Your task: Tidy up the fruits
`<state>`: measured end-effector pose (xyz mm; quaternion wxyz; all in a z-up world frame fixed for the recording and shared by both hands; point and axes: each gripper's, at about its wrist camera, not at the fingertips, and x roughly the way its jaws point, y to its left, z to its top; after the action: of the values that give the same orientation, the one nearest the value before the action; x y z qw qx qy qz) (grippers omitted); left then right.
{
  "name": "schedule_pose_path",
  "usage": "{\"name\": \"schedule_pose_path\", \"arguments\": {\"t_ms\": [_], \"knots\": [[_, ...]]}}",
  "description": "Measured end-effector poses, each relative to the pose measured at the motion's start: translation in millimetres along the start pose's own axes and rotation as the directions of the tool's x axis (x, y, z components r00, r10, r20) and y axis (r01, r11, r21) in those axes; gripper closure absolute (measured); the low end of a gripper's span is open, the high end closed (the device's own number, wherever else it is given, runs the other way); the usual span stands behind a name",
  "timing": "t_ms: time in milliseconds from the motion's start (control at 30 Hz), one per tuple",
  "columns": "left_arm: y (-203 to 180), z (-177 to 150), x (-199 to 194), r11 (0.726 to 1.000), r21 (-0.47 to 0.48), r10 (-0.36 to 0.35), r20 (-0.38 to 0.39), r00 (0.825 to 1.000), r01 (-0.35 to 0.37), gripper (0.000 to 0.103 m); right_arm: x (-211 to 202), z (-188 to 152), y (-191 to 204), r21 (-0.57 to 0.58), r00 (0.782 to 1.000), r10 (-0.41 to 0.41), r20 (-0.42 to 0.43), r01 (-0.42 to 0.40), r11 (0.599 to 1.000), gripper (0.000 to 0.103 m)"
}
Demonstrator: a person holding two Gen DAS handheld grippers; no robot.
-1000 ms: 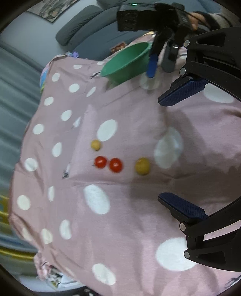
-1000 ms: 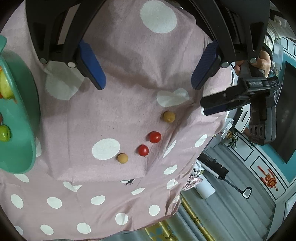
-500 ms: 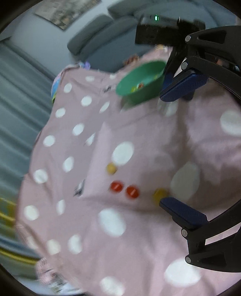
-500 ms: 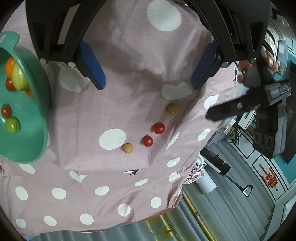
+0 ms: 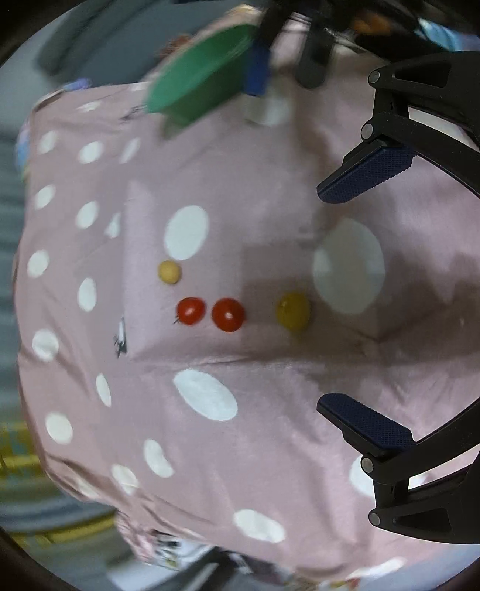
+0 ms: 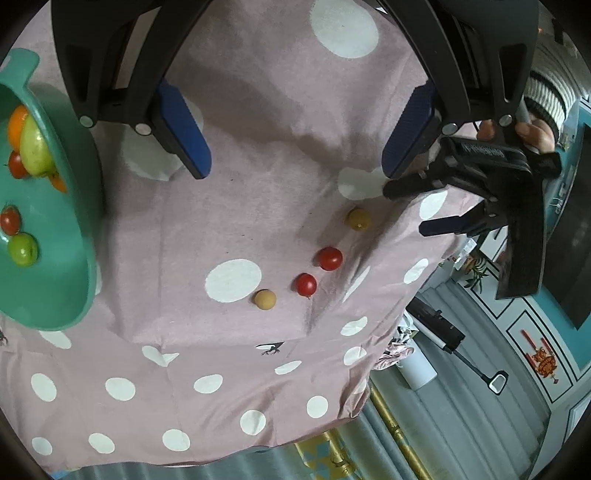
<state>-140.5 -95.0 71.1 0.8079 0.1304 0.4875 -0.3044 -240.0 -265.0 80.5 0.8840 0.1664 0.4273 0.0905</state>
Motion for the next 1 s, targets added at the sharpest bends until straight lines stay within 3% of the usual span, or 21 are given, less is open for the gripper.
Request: {"name": "schedule_pose_path", "arguments": {"t_ms": [133, 367, 433, 533, 700, 1000], "knots": [[1, 4, 2, 0.998, 0.038, -0.041, -0.008, 0.999, 0.042, 0.001, 6, -1, -4, 0.018, 1.0, 0.012, -0.007, -0.012, 1.0, 0.009], [4, 15, 15, 0.997, 0.008, -0.082, -0.012, 0.997, 0.082, 0.002, 10, -1, -9, 0.032, 1.0, 0.031, -0.006, -0.03, 0.999, 0.009], [5, 16, 20, 0.996, 0.007, -0.091, -0.024, 0.996, 0.091, 0.007, 10, -1, -9, 0.029, 0.999, 0.034, -0.006, -0.033, 0.999, 0.009], [7, 19, 27, 0.992, -0.002, -0.127, -0.046, 0.991, 0.127, 0.029, 10, -1, -9, 0.029, 0.999, 0.039, -0.004, -0.039, 0.999, 0.009], [10, 19, 38, 0.993, -0.005, -0.121, -0.077, 0.99, 0.121, 0.033, 14, -2, -10, 0.031, 0.999, 0.051, -0.007, -0.051, 0.998, 0.009], [19, 22, 53, 0.994, -0.031, -0.108, -0.114, 0.988, 0.105, 0.059, 20, 6, -7, 0.014, 0.998, 0.054, -0.012, -0.054, 0.998, 0.009]]}}
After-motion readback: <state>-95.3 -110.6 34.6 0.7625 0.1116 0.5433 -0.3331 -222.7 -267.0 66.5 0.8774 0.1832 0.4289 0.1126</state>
